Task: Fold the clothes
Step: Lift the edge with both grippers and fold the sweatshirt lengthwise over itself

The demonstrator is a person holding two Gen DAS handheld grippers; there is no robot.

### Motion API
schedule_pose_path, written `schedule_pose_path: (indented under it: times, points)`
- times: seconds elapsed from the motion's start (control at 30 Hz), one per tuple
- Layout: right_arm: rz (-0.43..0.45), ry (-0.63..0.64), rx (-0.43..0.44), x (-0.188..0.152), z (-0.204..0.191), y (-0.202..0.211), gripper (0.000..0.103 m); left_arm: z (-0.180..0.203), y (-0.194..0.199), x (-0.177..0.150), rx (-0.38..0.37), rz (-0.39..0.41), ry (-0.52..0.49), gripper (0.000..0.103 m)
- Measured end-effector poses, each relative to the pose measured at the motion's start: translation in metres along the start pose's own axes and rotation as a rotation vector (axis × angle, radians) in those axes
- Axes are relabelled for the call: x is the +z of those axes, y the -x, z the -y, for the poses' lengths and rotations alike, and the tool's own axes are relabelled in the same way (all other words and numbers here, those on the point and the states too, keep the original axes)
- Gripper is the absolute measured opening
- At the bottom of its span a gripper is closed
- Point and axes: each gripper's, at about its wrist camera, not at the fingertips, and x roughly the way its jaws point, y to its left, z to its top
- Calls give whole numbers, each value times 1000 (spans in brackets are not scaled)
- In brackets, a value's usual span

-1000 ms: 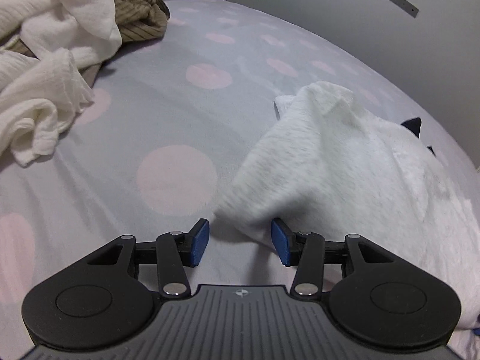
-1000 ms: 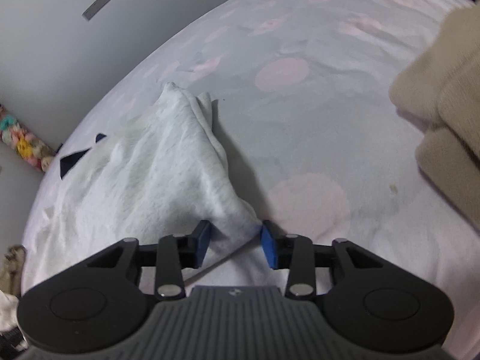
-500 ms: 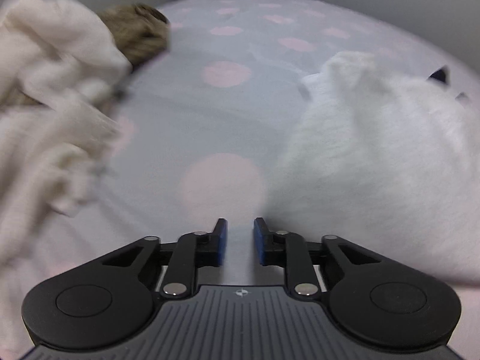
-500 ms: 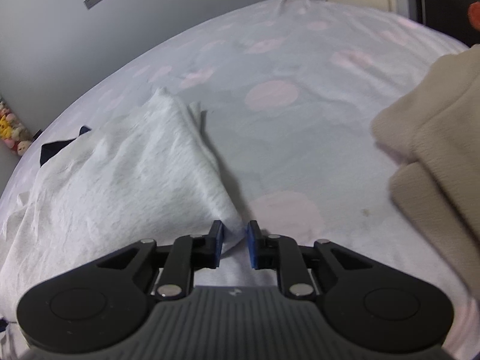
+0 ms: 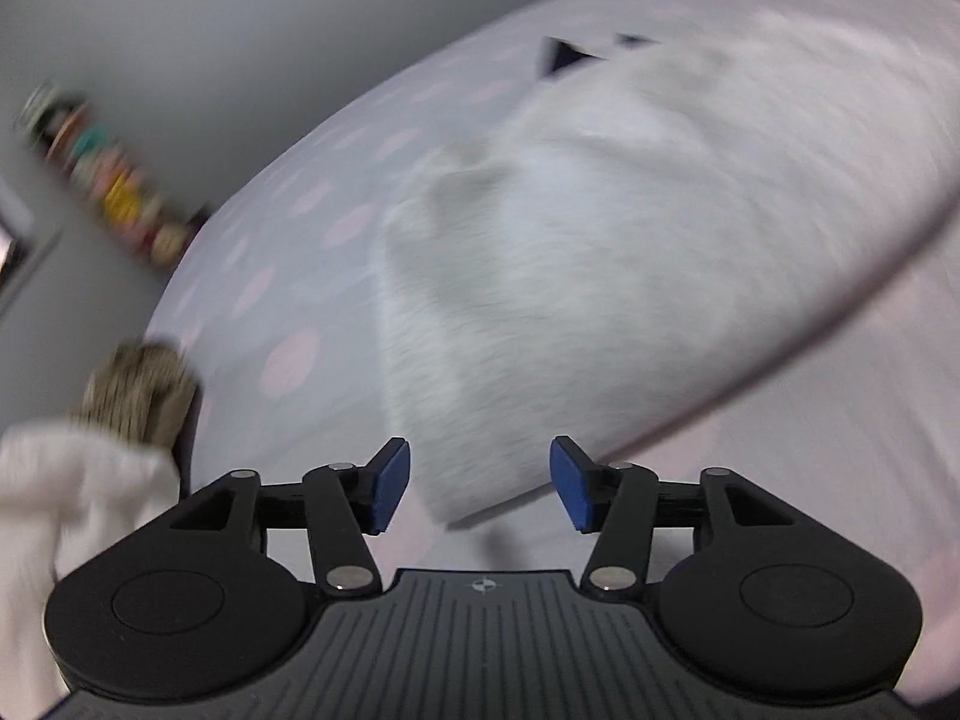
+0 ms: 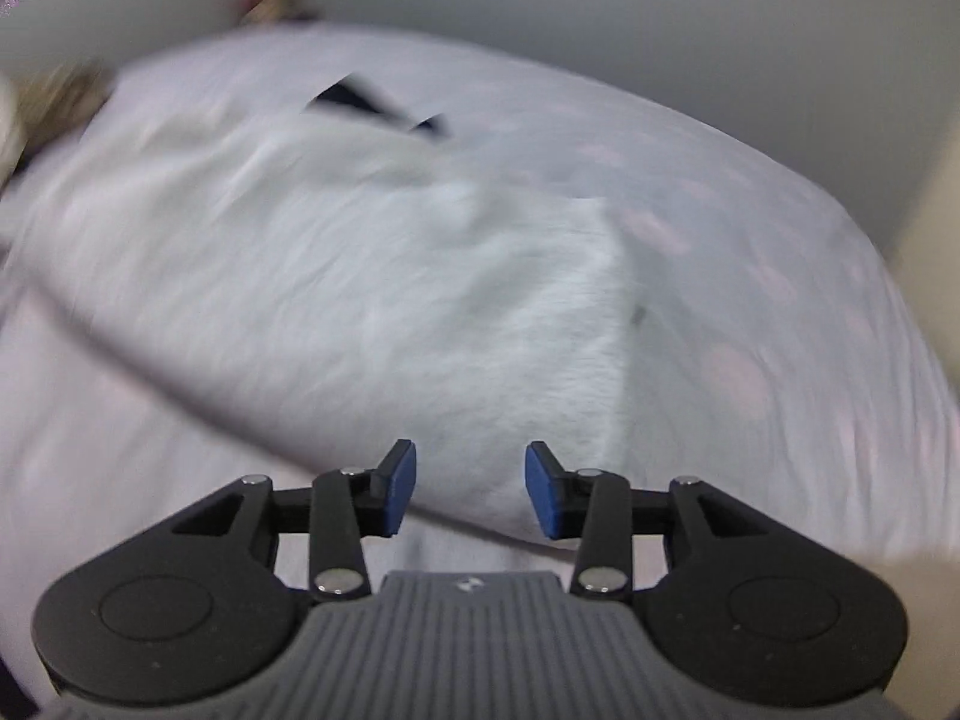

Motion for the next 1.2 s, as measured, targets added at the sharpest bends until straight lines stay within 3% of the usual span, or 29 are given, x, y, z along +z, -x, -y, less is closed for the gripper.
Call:
schedule_pose_path:
  times: [0.1,0.23,0.33,0.47,0.6,0.67,0.77,0.93,1.2]
  points:
    - [-46,186,-14,-7,-14,-6,60,24,-12,-2,32,-2,-184,56]
    - [-78,322,-65,-19,-27,-16,62,44,-28,-9,93,-8,-371,59]
    - [-94,424,-141,-24,-35,-33,62,51,-38,-14,152,28,-464,71]
    - [-80,541,-215,-33,-44,-50,65,62,-49,-19,207,81,-581,74]
    - [-31,532,-252,-32,-39,-56,68,64,-58,-17,241,121,-601,74]
    - [-9,543,-271,-33,-39,-59,68,66,-62,-15,251,136,-615,65]
    - [26,580,-308,-33,-44,-62,61,73,-63,-14,276,162,-667,55]
    - [45,663,-346,-38,-51,-61,53,81,-60,-39,353,238,-775,53]
    - [39,628,-323,-42,-47,-53,53,71,-59,-36,264,226,-815,53]
